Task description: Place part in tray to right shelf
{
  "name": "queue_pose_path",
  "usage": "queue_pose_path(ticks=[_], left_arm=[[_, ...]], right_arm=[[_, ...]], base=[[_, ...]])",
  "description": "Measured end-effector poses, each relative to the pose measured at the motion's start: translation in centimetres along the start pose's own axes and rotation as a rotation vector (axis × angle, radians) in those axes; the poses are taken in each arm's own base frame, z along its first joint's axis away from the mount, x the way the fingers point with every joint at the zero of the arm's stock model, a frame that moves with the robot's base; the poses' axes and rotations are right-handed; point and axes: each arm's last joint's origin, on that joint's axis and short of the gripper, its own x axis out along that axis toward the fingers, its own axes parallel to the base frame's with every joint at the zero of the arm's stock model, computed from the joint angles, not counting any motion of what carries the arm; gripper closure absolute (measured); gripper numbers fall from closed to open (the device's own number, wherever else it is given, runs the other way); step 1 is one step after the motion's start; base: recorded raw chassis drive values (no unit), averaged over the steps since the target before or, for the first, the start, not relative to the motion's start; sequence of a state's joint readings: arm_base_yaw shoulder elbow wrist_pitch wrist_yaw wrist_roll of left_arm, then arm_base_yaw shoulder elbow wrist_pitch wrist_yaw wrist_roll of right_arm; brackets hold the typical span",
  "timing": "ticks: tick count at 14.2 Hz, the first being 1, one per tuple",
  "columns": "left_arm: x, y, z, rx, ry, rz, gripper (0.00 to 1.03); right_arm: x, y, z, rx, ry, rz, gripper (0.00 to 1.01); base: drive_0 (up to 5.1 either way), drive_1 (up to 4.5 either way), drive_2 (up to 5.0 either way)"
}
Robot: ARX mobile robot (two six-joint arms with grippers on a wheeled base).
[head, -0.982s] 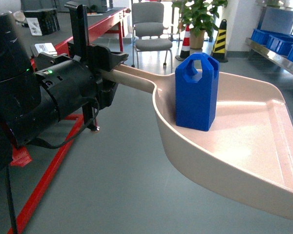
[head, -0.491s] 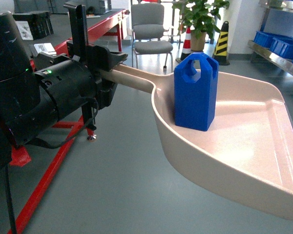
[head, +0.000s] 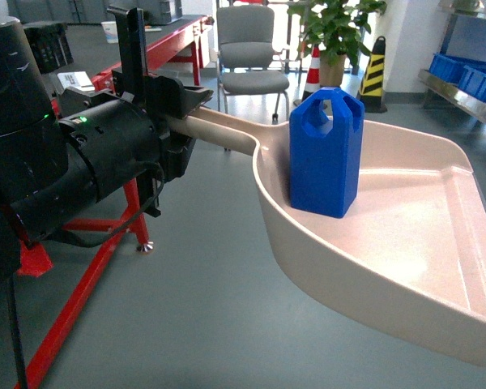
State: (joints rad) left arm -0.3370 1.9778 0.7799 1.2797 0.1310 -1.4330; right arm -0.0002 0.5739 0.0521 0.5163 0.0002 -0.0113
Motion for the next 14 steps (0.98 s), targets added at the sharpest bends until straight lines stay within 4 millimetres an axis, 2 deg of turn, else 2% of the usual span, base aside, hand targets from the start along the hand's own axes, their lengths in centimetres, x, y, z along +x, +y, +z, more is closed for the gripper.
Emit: queue_pose_path(ticks=[14], left_arm=[[0.00,-0.03,0.01,-0.001,-0.001,-0.003,0.90]], right_arm=[[-0.01,0.00,0.03,0.000,-0.003,0.000,0.03]], base=[[0.0,4.30,-4.2]])
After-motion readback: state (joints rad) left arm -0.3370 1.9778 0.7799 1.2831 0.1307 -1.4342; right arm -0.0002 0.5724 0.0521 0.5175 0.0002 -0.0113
